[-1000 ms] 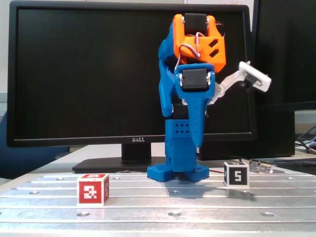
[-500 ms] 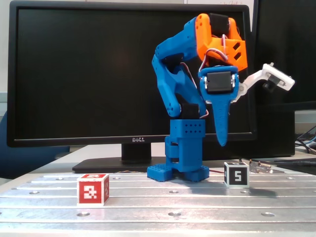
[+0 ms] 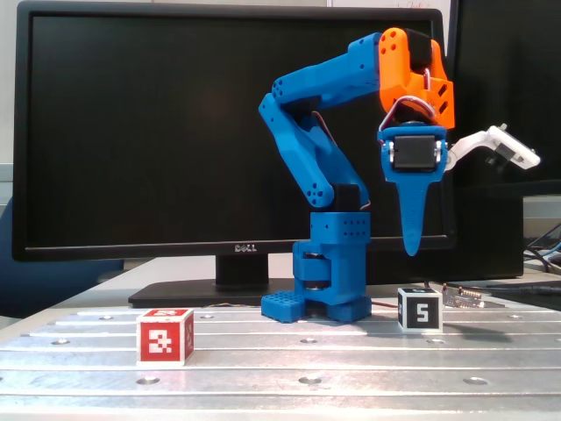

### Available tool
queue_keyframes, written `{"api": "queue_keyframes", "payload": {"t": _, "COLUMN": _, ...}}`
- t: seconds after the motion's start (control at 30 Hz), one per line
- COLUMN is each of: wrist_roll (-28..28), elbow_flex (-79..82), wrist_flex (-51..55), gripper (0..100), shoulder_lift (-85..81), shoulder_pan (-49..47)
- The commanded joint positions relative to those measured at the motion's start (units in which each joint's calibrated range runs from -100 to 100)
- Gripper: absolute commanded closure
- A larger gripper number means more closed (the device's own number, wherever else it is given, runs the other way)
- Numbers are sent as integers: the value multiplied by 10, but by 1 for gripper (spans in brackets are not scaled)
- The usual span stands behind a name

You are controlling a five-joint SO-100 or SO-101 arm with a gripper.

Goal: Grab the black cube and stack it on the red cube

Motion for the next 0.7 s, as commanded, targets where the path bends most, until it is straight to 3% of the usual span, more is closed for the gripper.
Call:
{"api": "queue_keyframes", "payload": {"t": 0.0, "wrist_roll": -4, "elbow_flex": -22, "wrist_flex": 14, "gripper": 97, "shoulder_lift": -8, "shoulder_pan": -17}}
{"api": "queue_keyframes", "payload": {"t": 0.67, "wrist_roll": -89, "elbow_flex": 7, "wrist_flex": 26, "gripper": 96, "shoulder_lift": -61, "shoulder_pan": -143}}
